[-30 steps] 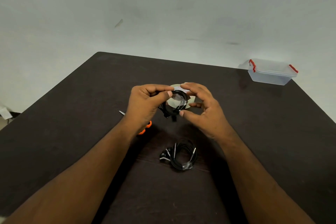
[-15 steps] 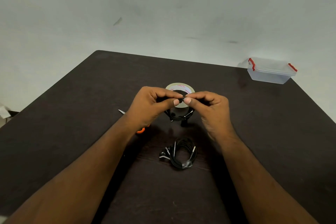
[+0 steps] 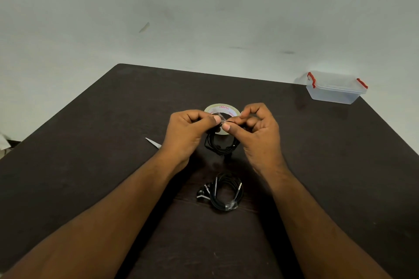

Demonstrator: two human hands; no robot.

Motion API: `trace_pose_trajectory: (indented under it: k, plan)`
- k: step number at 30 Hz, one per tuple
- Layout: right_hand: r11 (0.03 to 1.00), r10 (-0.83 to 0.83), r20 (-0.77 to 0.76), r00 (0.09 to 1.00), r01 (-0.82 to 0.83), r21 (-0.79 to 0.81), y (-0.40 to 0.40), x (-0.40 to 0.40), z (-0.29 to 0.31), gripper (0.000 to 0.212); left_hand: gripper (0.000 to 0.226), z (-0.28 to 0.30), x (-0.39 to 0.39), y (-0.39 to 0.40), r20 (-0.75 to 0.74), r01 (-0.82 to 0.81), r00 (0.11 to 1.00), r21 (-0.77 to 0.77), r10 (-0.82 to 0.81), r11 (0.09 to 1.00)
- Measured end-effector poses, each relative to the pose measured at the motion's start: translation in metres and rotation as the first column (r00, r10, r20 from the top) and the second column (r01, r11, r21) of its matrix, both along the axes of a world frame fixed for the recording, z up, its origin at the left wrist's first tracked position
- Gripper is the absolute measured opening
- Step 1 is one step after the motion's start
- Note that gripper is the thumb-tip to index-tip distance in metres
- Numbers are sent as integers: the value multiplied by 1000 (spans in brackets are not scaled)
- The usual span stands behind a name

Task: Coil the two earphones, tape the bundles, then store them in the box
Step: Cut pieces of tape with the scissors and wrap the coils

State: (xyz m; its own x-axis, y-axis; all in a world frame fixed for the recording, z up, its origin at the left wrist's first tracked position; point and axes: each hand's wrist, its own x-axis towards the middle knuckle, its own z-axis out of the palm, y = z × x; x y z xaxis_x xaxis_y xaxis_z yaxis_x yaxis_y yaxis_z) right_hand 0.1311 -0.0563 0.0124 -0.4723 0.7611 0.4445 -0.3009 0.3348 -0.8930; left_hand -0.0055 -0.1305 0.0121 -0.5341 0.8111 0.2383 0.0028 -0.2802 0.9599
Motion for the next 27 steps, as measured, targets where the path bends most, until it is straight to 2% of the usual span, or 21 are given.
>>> trace_pose_trajectory:
  k: [3,5,8,11,13,16,19,22,25,27]
  plan:
    - [991,-24,129,991,6,133,1,3,-1,36,13,1,-3,1,72,20,997,-65,-16,998]
    - [949,-105,201,974,38,313,1,5,0,33,16,1,-3,0,91,34,996,-109,-24,993]
    - [789,-248,193,949,83,608,2,5,2,24,3,3,1,-2,88,12,996,-95,-4,995]
    - [576,-389,153,908,110,810,3,5,0,24,35,5,1,-2,129,-6,991,-89,17,996]
    - [511,-423,146,894,102,854,4,5,-1,23,41,6,0,-2,125,-31,991,-84,41,996]
    - [524,-448,143,883,130,841,4,5,0,19,36,6,-1,-4,43,-34,998,-30,36,999]
    - [571,-469,168,867,152,807,5,5,1,18,30,6,-1,-5,-146,-10,989,14,12,1000]
    - [574,-503,195,842,157,804,6,6,2,17,33,7,3,-7,-328,23,944,19,-15,1000]
    - [601,-494,263,829,107,792,7,6,1,21,32,8,4,-10,-529,-8,848,60,38,998]
    - [635,-469,317,825,65,770,7,5,1,23,28,10,3,-11,-688,-86,715,88,123,992]
